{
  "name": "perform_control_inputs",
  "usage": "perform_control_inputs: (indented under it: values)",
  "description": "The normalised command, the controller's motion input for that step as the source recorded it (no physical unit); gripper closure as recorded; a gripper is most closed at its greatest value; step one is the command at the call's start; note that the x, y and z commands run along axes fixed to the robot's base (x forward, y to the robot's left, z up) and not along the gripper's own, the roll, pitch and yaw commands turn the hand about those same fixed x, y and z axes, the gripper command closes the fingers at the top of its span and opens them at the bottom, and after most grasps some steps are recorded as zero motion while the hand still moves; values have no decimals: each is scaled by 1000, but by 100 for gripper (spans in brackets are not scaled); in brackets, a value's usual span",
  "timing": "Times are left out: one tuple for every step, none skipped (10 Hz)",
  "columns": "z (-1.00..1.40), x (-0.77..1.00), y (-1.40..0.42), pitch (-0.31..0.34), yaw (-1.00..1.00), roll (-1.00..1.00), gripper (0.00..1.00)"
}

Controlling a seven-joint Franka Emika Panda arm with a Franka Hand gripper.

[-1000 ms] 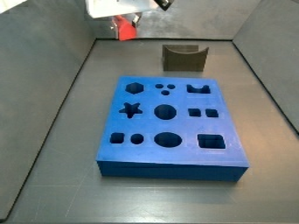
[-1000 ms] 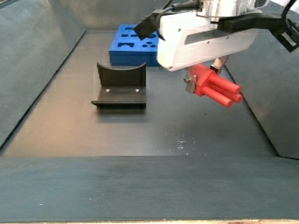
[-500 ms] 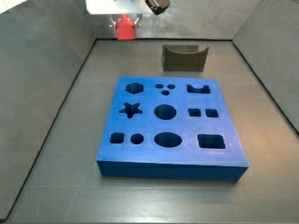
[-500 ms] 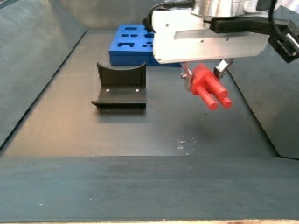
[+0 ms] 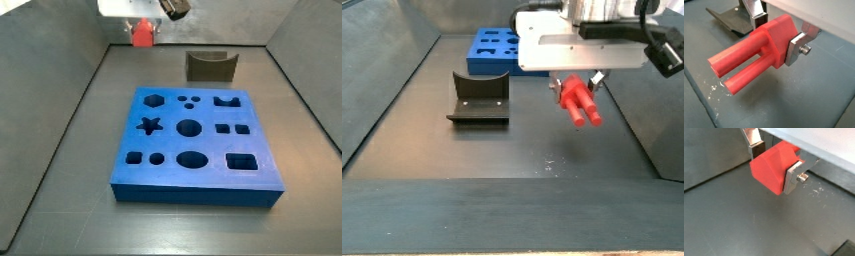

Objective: Pick up the 3 prong object. Move up. Rotate the 3 prong object. Place the 3 prong object on the fixture. Regrasp the 3 prong object. Move to above the board. Insert the 3 prong object.
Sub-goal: Rotate the 3 prong object.

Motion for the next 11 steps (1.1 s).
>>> perform_control_inputs:
  values:
    - [-1000,32,6,-29,33,3,100]
    - [-868,43,5,-26,36,-2,100]
    - [-739,48,6,-20,30,-6,100]
    - [-565,47,7,-15,23,-13,100]
    - [-433,45,6,-11,23,-17,100]
    - [-346,46,6,-15,23,-20,100]
    - [-184,44,8,-18,23,-24,100]
    - [0,0,0,0,0,0,0]
    - [1000,0,0,0,0,0,0]
    - [1000,-8,-1,13,-1,-1,0]
    - [1000,-14,0,31,-5,-1,0]
